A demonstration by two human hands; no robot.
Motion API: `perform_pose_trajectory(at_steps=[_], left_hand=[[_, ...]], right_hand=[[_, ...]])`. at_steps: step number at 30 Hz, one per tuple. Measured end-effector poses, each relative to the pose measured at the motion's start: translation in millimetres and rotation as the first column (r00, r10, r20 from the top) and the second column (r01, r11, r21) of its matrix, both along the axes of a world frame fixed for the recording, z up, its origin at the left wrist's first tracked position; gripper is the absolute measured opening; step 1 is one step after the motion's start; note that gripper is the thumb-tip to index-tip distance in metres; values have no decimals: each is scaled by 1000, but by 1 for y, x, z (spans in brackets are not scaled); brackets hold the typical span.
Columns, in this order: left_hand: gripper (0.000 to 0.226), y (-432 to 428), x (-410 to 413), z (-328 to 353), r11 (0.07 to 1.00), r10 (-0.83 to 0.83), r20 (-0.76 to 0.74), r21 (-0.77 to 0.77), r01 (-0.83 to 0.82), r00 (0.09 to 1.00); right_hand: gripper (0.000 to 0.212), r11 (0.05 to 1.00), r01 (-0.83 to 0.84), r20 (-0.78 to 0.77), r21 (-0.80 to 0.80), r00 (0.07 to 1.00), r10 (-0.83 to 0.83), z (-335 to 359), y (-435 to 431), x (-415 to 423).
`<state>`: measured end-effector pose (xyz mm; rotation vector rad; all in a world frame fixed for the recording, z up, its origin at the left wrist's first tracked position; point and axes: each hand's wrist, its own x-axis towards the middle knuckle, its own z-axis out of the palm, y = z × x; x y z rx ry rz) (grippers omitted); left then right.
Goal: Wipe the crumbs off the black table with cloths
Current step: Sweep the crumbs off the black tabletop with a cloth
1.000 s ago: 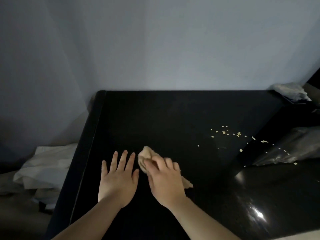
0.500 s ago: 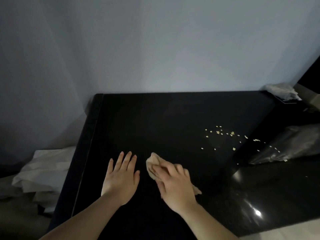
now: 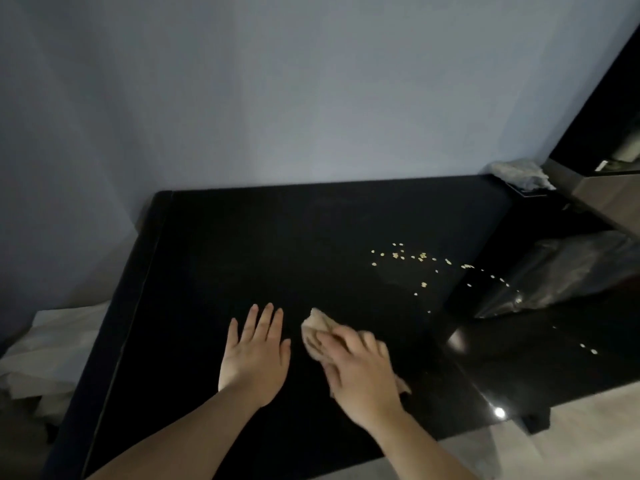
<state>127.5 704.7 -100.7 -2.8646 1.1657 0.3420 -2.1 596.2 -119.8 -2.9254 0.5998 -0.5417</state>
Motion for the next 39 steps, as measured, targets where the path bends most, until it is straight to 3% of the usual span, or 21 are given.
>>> perform_pose_trajectory(at_steps=[1,3,6,8,10,13,15,17,19,21,22,24,26,27,28,30,32,34,36,37,39], left_hand=[[55,-1,0,0,1000,-8,-4,3,8,1000],[53,-2,-3,1,999,-32,-7,6,32,999],[52,-9,-11,3,996,-85,-8,3,85,996],[54,-19,-22,3,993,-118,-13,-8,118,993],[54,-34,-36,2,992,-129,-10,-19,129,992],[55,-55,-54,-2,999,-36,4,-37,36,999],[55,-62,-63,-3,998,44,-1,-51,-44,999],[54,-64,-72,-3,991,109,-22,-73,-111,994],[53,-65,-84,-3,982,164,-43,-88,-167,985],[53,-71,-100,-4,977,179,-65,-107,-185,982],[53,-75,-107,-4,978,166,-67,-115,-173,984],[52,-80,-116,-3,984,129,-61,-114,-135,990],[53,-81,-117,-4,989,101,-56,-98,-107,993],[53,-80,-116,-4,991,91,-56,-98,-96,994],[52,-78,-115,-4,991,79,-56,-104,-85,995],[53,-73,-111,-4,993,54,-55,-104,-60,997],[53,-73,-109,-4,996,34,-58,-84,-39,998],[54,-73,-110,-3,997,26,-57,-74,-30,998],[54,-73,-110,-3,996,25,-37,-88,-28,999],[54,-73,-110,-2,995,23,-27,-97,-25,999],[54,-73,-108,-2,994,16,-26,-108,-19,1000]], right_hand=[[41,997,81,29,-16,996,-80,0,-18,-8],[41,912,410,93,-4,908,-408,2,-53,-33],[47,739,662,-41,121,747,-663,-1,-80,-65],[46,797,599,17,78,798,-602,0,-67,-64],[50,941,336,94,-26,938,-332,-3,-46,-60],[51,996,-18,65,-93,998,24,-7,-45,-68],[45,994,25,90,-108,996,-15,-7,-73,-77],[42,963,259,117,-79,961,-250,-5,-105,-93],[43,870,490,71,59,867,-493,-4,-125,-112],[49,813,573,72,102,811,-581,-7,-109,-120],[50,847,521,119,105,839,-531,-6,-89,-120],[54,964,266,160,19,951,-265,-8,-46,-115],[53,999,22,91,-28,996,-20,-4,-31,-114],[51,999,-11,74,-43,997,15,-3,-41,-116],[47,998,30,82,-58,996,-25,-4,-57,-122],[44,957,290,95,13,952,-290,-1,-90,-143],[47,851,519,40,84,851,-524,2,-118,-167],[53,754,641,-68,147,767,-638,4,-117,-171],[64,844,504,31,182,855,-517,7,-85,-149],[66,922,352,74,164,927,-367,6,-65,-138],[55,997,21,5,81,1000,-21,-1,-46,-125]])
